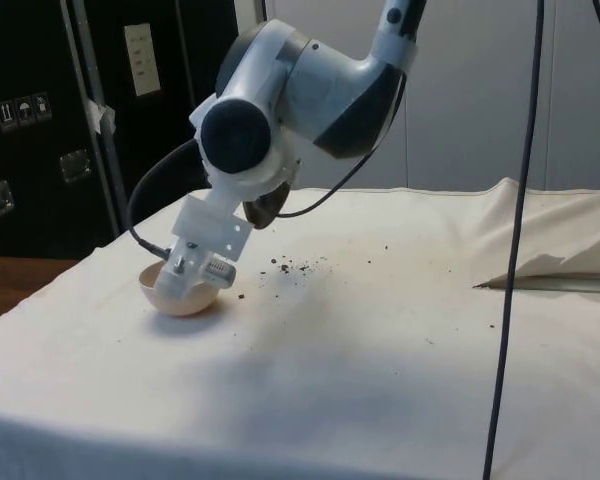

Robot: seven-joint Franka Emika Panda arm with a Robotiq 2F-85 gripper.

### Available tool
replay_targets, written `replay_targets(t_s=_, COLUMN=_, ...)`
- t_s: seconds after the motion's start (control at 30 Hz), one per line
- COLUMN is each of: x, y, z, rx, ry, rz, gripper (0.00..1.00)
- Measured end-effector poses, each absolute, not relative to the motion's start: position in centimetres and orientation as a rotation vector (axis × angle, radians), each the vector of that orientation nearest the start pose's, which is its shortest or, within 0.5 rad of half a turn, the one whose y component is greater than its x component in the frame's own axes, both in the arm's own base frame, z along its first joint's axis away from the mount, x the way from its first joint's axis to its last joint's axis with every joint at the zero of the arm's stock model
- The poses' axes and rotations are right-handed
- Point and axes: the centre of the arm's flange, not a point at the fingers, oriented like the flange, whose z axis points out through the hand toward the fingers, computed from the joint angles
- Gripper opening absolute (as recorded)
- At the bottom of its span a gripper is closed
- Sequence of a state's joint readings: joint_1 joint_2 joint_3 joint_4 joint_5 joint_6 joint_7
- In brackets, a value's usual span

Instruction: Pour the coffee beans from the cup into the bowl.

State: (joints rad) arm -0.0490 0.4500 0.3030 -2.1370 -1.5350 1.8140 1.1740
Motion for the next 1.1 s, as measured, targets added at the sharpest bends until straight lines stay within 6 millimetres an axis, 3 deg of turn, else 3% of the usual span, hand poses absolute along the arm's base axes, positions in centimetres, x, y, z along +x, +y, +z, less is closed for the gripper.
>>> replay_targets(t_s=1.1, x=53.5, y=2.4, z=19.6, rx=2.119, ry=0.047, rz=0.320, gripper=0.00)
